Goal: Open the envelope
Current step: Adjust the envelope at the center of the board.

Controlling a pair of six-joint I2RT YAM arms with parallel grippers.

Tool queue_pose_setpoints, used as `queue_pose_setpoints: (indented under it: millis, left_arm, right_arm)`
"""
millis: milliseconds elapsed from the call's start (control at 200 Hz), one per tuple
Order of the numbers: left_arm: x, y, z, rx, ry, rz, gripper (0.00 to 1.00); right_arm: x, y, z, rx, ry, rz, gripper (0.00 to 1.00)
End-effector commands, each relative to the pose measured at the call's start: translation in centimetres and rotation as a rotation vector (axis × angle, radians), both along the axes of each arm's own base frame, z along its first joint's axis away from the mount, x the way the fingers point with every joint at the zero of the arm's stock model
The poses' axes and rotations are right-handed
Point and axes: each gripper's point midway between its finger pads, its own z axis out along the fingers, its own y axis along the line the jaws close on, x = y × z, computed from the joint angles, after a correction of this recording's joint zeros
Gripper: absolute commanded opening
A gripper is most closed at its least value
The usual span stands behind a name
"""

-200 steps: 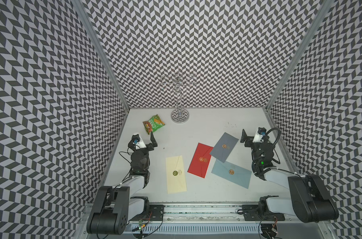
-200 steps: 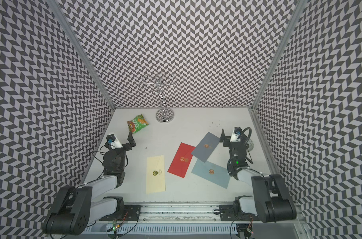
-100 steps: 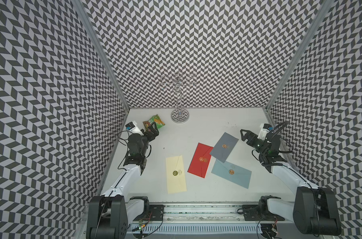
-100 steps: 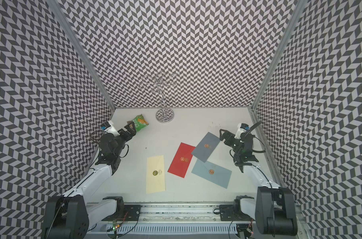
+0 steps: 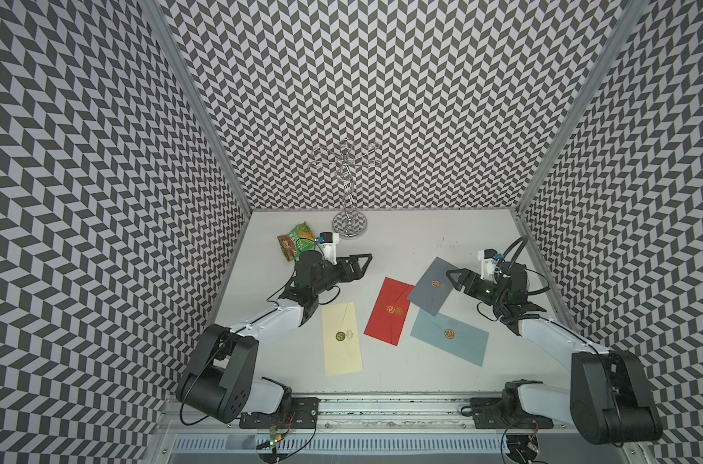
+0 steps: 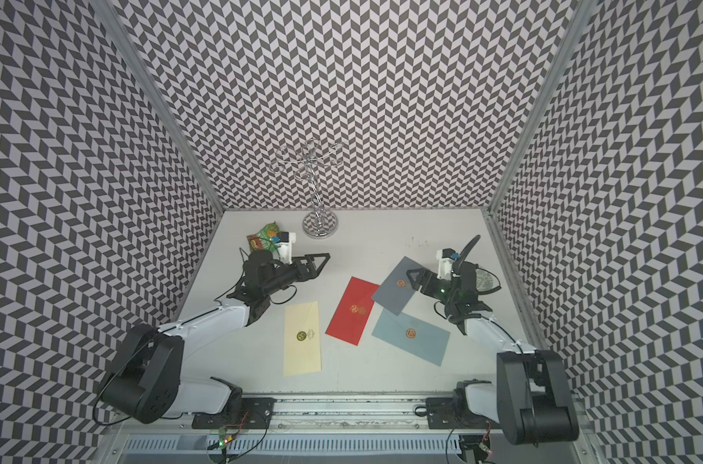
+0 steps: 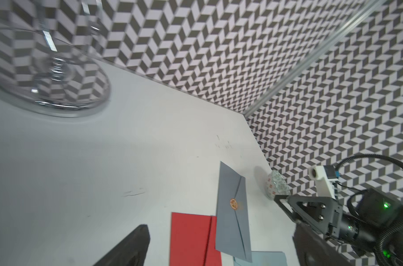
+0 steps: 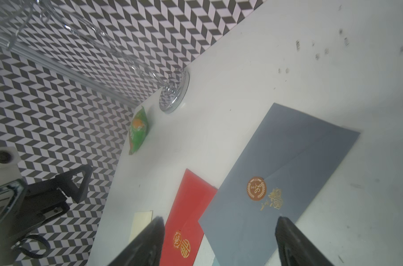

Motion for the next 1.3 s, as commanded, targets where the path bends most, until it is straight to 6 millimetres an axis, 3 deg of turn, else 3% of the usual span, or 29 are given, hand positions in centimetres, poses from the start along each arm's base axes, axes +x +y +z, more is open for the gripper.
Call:
queue_pose_setpoints:
  millis: [0, 165, 310, 536, 786, 1167, 1297]
  left_arm:
    - [-1.2, -3.7, -1.1, 0.103, -0.027, -0.117, 1.00]
    - [-3.1, -8.1, -2.6, 0.164, -0.025, -0.246, 1.00]
    - [-4.2, -11.2, -5.5, 0.252, 0.032, -0.312, 1.00]
    - [-5.7, -13.1, -9.5, 0.327, 0.083, -0.381, 1.00]
    - [-6.0, -12.9, -12.8, 0.368, 0.158, -0.364, 1.00]
    - [-5.0, -9.7, -17.0, 0.439, 0.284, -0.209, 0.97]
    - [-4.6, -7.9, -17.9, 0.439, 0.333, -0.150, 0.95]
  right_arm:
    - [1.0, 0.9, -0.2, -0.079, -0.007, 0.005, 0.77]
    - [1.6, 2.3, -1.8, -0.149, 0.034, 0.021, 0.76]
    - [1.6, 2.3, -3.1, -0.164, 0.073, -0.006, 0.76]
    - [0.7, 1.0, -3.7, -0.175, 0.107, -0.089, 0.76]
    - [-2.5, 2.7, -5.0, -0.108, 0.130, 0.010, 0.76]
    - [-2.5, 7.8, -6.2, -0.068, 0.155, 0.205, 0.76]
    - [-2.4, 8.4, -7.4, -0.101, 0.186, 0.206, 0.76]
